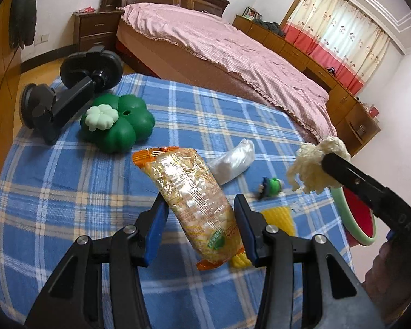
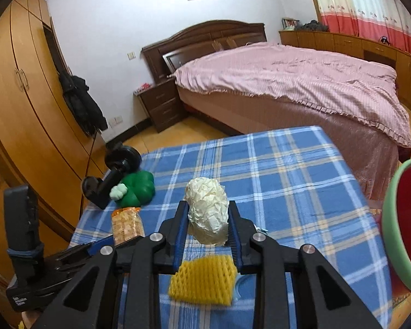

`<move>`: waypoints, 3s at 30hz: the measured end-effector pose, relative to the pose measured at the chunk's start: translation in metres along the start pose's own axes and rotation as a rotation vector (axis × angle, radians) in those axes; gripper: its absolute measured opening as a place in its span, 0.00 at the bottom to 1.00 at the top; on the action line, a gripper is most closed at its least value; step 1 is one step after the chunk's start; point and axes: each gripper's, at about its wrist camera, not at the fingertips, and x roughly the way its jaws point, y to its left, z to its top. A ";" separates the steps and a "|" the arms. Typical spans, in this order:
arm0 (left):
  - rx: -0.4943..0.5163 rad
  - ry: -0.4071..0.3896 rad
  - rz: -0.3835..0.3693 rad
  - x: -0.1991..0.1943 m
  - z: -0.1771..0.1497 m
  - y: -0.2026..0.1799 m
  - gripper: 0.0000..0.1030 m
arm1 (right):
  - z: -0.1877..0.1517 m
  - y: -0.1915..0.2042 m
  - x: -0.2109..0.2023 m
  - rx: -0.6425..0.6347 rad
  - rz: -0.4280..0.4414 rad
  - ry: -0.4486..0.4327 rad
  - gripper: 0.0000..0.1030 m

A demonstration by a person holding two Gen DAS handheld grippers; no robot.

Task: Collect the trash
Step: 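Carry the snack bag and crumpled paper over the red bucket, then open both tools to drop the bag and paper into the bucket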

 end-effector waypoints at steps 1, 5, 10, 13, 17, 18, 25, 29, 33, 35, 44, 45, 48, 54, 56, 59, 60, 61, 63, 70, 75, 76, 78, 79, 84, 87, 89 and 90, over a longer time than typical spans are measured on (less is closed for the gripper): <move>0.002 -0.001 -0.004 -0.003 -0.001 -0.003 0.48 | 0.000 -0.002 -0.005 0.006 0.001 -0.006 0.29; 0.016 -0.005 -0.018 -0.011 -0.003 -0.017 0.48 | -0.002 -0.013 -0.027 0.040 -0.012 -0.032 0.29; 0.046 -0.019 -0.036 -0.022 -0.004 -0.037 0.48 | -0.004 -0.028 -0.054 0.075 -0.030 -0.074 0.29; 0.067 -0.026 -0.048 -0.028 -0.006 -0.050 0.48 | -0.005 -0.040 -0.070 0.101 -0.038 -0.099 0.29; 0.092 -0.024 -0.068 -0.032 -0.007 -0.067 0.48 | -0.009 -0.055 -0.087 0.134 -0.054 -0.117 0.29; 0.101 -0.023 -0.074 -0.032 -0.008 -0.073 0.48 | -0.010 -0.059 -0.090 0.143 -0.057 -0.120 0.29; 0.155 -0.002 -0.120 -0.032 -0.007 -0.109 0.48 | -0.016 -0.090 -0.123 0.216 -0.103 -0.161 0.29; 0.192 0.007 -0.142 -0.031 -0.007 -0.132 0.48 | -0.018 -0.109 -0.142 0.254 -0.137 -0.187 0.29; 0.232 0.013 -0.172 -0.030 -0.006 -0.157 0.48 | -0.021 -0.127 -0.162 0.294 -0.170 -0.216 0.29; 0.255 0.013 -0.185 -0.029 -0.006 -0.169 0.48 | -0.023 -0.138 -0.172 0.316 -0.192 -0.231 0.29; 0.356 0.054 -0.242 -0.006 -0.006 -0.230 0.48 | -0.030 -0.194 -0.190 0.426 -0.268 -0.248 0.29; 0.367 0.056 -0.250 -0.003 -0.007 -0.237 0.48 | -0.031 -0.200 -0.191 0.431 -0.279 -0.247 0.29; 0.401 0.071 -0.283 0.011 -0.008 -0.259 0.48 | -0.031 -0.218 -0.189 0.445 -0.317 -0.238 0.29; 0.462 0.118 -0.321 0.045 -0.013 -0.298 0.48 | -0.035 -0.253 -0.180 0.473 -0.361 -0.205 0.29; 0.477 0.134 -0.320 0.057 -0.016 -0.310 0.48 | -0.036 -0.264 -0.176 0.480 -0.372 -0.193 0.29; 0.485 0.167 -0.317 0.075 -0.022 -0.323 0.48 | -0.039 -0.280 -0.169 0.500 -0.374 -0.171 0.30; 0.485 0.176 -0.319 0.080 -0.024 -0.326 0.48 | -0.040 -0.287 -0.166 0.508 -0.376 -0.165 0.30; 0.488 0.187 -0.317 0.086 -0.026 -0.329 0.48 | -0.042 -0.290 -0.165 0.512 -0.378 -0.161 0.30; 0.497 0.201 -0.316 0.094 -0.029 -0.334 0.48 | -0.046 -0.299 -0.162 0.524 -0.379 -0.152 0.30; 0.551 0.214 -0.290 0.113 -0.039 -0.344 0.48 | -0.059 -0.320 -0.155 0.566 -0.380 -0.134 0.33; 0.536 0.252 -0.277 0.124 -0.042 -0.345 0.49 | -0.064 -0.323 -0.152 0.582 -0.376 -0.125 0.35; 0.532 0.255 -0.275 0.125 -0.042 -0.345 0.51 | -0.063 -0.323 -0.152 0.582 -0.375 -0.127 0.35; 0.527 0.249 -0.273 0.124 -0.043 -0.344 0.52 | -0.066 -0.324 -0.152 0.586 -0.370 -0.131 0.38; 0.527 0.243 -0.273 0.123 -0.043 -0.344 0.54 | -0.066 -0.325 -0.152 0.588 -0.370 -0.132 0.40; 0.525 0.220 -0.269 0.115 -0.040 -0.344 0.56 | -0.069 -0.324 -0.152 0.602 -0.361 -0.133 0.46; 0.508 0.213 -0.270 0.110 -0.037 -0.339 0.56 | -0.069 -0.322 -0.153 0.601 -0.359 -0.137 0.50; 0.499 0.204 -0.266 0.106 -0.034 -0.335 0.56 | -0.069 -0.320 -0.155 0.598 -0.358 -0.142 0.53; 0.493 0.199 -0.262 0.103 -0.033 -0.333 0.56 | -0.068 -0.318 -0.157 0.596 -0.357 -0.145 0.53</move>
